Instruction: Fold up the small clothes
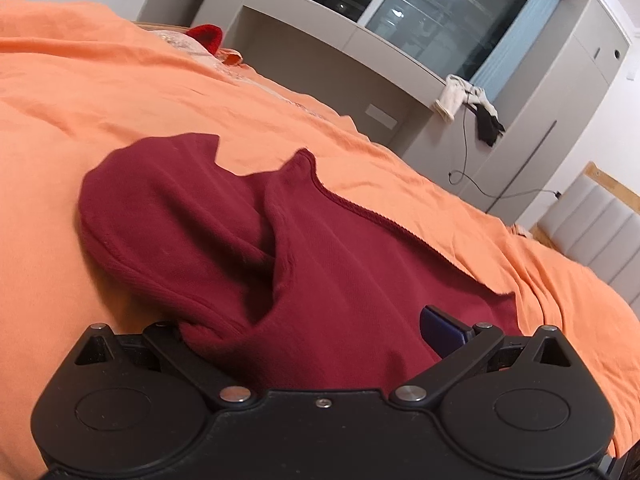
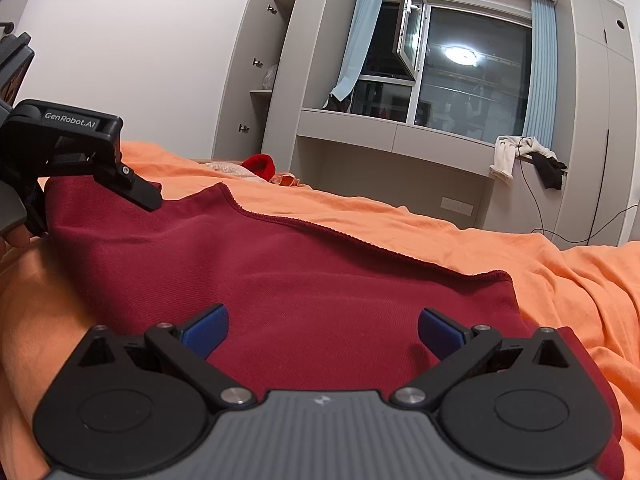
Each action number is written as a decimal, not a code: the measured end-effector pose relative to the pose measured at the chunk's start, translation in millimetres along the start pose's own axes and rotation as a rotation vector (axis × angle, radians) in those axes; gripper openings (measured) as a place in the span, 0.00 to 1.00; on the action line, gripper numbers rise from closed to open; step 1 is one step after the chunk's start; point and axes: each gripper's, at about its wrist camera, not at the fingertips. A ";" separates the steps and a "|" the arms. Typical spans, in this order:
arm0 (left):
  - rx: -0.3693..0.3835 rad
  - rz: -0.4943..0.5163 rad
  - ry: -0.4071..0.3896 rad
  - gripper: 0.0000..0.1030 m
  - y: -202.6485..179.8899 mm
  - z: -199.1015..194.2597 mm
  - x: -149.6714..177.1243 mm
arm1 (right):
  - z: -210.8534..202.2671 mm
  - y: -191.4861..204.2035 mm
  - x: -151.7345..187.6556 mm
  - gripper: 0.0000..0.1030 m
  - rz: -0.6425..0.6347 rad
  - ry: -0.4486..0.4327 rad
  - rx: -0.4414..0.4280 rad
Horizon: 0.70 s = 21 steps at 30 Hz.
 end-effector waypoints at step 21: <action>-0.146 0.055 -0.101 0.33 -0.4 -0.1 1.4 | 2.9 -3.4 -4.6 1.00 0.074 0.055 -0.037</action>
Point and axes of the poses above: each gripper's, at about its wrist camera, not at the fingertips, and z roughly the way its jaws point, y to its left, x to its underside, and after that the axes turned 5 degrees about y, right-handed
